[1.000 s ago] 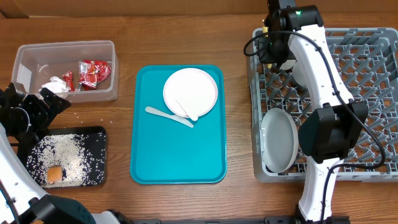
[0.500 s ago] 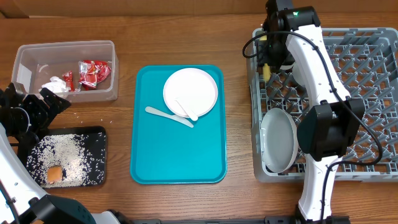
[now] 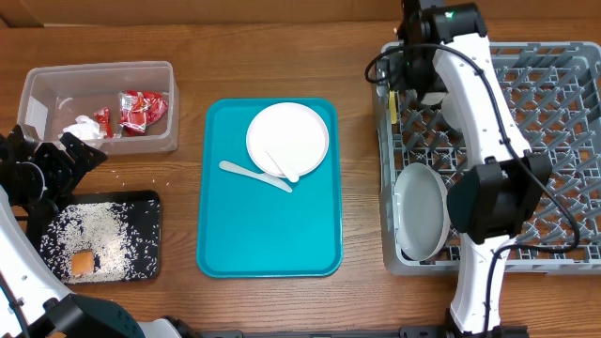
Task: Sort waste into correct bins and load items into the dishwasher rack
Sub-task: 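Release the yellow spoon into the rack's left edge, then return the right gripper to the plate and grasp the white fork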
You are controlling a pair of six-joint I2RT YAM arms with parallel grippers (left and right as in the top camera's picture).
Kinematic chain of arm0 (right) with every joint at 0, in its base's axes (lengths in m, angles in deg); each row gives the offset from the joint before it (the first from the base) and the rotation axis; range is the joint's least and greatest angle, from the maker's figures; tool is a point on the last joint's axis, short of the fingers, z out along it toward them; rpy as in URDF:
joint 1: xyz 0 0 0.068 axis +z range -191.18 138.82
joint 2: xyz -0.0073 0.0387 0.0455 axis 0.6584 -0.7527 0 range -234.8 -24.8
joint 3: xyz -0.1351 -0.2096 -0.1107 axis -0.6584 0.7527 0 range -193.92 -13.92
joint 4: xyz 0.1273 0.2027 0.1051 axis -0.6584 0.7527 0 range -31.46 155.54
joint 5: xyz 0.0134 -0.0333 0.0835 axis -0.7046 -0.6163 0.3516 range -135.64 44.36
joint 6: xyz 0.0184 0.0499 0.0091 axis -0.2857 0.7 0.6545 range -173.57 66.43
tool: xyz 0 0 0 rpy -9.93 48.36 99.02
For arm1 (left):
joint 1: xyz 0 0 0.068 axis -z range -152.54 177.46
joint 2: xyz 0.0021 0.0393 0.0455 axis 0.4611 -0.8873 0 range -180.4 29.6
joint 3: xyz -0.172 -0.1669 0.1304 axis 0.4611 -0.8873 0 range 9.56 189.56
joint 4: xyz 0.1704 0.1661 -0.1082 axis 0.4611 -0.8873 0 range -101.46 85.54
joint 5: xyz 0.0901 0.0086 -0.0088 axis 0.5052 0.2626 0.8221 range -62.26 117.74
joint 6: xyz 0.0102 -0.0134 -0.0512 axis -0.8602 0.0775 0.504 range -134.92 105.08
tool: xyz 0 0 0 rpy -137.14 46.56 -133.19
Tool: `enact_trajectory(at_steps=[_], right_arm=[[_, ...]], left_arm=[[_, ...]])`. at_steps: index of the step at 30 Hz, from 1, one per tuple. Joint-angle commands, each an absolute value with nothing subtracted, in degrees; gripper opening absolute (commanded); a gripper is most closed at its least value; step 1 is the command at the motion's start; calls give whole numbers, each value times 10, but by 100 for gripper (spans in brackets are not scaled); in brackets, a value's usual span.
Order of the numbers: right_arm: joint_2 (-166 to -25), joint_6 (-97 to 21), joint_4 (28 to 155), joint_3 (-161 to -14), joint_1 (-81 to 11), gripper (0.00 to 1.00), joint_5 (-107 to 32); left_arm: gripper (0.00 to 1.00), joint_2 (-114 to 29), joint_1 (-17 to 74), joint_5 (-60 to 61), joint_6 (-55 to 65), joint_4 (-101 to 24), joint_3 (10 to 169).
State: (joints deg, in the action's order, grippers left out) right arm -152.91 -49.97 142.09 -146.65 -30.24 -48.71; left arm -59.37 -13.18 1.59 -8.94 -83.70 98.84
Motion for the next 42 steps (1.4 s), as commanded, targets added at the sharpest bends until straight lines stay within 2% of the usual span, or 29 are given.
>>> enact_trajectory(at_steps=[1, 4, 9, 18, 24, 33, 42], right_arm=[[-1474, -512, 1418, -1502, -268, 100, -412], [-1474, -538, 1419, -1500, -231, 100, -363], [-1487, -547, 1409, -1469, -158, 94, -357], [-1491, -551, 1292, -1317, -62, 84, -383], [-1491, -551, 1226, -1228, -44, 77, -382], [-1491, -543, 1131, -1137, -42, 74, -348], [-1492, -522, 1083, -1106, -42, 67, -348]], left_arm=[[100, -593, -134, 16, -85, -837, 990], [100, -593, -134, 16, -85, -837, 990], [100, -593, -134, 16, -85, -837, 990], [100, -593, -134, 16, -85, -837, 990], [100, -593, -134, 16, -85, -837, 990], [100, -593, -134, 16, -85, -837, 990], [100, -593, -134, 16, -85, -837, 990]])
